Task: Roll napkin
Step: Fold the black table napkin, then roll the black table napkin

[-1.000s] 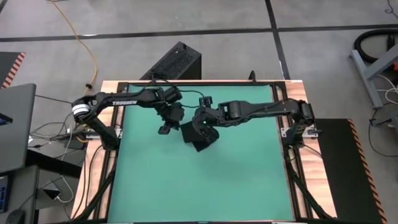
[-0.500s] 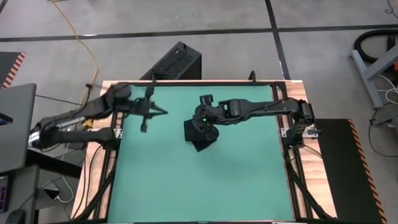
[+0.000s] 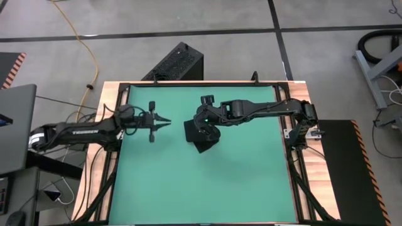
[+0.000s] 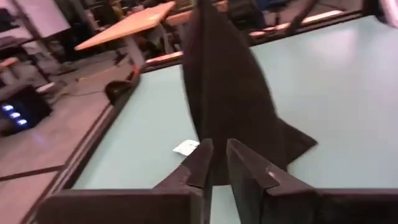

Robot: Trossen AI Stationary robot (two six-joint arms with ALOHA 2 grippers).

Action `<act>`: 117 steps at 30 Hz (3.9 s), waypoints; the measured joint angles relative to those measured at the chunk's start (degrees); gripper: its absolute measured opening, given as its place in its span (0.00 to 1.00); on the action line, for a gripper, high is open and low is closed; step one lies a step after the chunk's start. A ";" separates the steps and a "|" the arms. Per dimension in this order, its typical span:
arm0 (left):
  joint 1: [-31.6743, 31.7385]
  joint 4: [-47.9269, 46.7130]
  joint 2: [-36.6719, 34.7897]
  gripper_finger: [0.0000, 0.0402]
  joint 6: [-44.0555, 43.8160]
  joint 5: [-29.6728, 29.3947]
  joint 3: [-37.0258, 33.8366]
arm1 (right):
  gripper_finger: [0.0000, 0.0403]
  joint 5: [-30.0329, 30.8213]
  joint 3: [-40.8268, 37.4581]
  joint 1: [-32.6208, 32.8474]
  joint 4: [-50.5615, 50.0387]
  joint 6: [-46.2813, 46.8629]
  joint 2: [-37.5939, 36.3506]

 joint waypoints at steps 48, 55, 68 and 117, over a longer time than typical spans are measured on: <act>4.87 3.05 41.37 0.01 -7.87 11.91 18.08 | 0.00 -4.21 0.00 -0.50 2.91 -2.91 0.00; 4.85 -4.99 30.12 0.00 -14.88 5.21 18.08 | 0.00 0.21 0.00 -4.03 -0.23 0.33 0.00; 5.75 -13.55 12.25 0.00 4.12 -21.21 18.10 | 0.00 0.58 -0.02 -15.53 10.27 -4.95 0.02; -25.47 -54.53 7.52 0.00 -25.47 -29.14 37.42 | 0.00 15.93 3.97 11.46 -10.64 26.85 -0.20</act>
